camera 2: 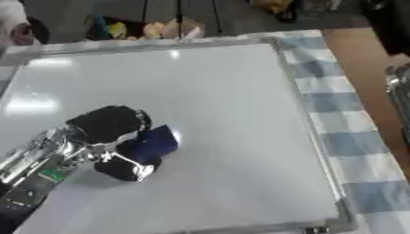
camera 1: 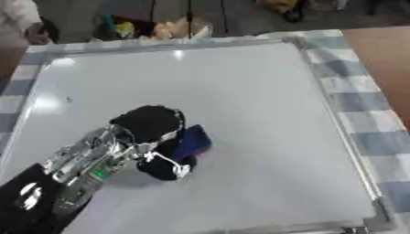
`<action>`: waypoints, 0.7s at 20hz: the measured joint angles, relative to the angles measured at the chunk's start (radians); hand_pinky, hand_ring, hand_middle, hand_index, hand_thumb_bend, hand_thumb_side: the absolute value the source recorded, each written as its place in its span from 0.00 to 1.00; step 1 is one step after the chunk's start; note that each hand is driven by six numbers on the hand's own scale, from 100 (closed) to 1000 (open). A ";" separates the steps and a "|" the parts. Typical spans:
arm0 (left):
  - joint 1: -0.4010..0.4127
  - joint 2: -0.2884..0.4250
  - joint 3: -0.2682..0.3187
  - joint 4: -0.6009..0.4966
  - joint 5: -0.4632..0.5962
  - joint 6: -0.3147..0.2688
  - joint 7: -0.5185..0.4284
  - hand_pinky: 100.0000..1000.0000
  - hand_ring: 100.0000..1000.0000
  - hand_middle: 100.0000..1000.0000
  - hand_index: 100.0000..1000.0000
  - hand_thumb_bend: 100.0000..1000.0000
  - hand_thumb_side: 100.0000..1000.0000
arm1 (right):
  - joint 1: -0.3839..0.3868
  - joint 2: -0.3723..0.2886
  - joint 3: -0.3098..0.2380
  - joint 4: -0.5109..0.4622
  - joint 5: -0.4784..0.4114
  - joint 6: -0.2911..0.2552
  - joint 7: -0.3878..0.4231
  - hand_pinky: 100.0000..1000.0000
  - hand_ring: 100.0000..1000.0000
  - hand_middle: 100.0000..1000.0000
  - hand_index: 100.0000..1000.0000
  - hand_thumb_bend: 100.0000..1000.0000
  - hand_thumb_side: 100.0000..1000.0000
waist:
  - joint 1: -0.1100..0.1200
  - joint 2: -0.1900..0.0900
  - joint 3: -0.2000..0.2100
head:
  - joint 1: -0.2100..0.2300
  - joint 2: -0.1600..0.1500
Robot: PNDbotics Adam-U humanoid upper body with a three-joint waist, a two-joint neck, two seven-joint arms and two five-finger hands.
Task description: Wipe the whiteboard clean with a brush.
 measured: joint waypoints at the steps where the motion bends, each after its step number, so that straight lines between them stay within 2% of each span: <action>1: 0.003 0.006 0.005 -0.003 0.000 0.004 0.002 0.31 0.41 0.38 0.05 0.00 0.43 | 0.000 0.000 0.000 0.000 0.000 0.000 0.000 0.80 0.83 0.75 0.84 0.00 1.00 | 0.000 0.000 0.001 | 0.000 0.000; 14: 0.034 0.066 0.054 -0.036 0.005 0.047 0.020 0.30 0.40 0.36 0.04 0.00 0.44 | 0.000 0.000 0.000 0.000 0.000 0.001 -0.001 0.80 0.83 0.75 0.84 0.00 1.00 | -0.002 -0.002 0.003 | -0.002 -0.001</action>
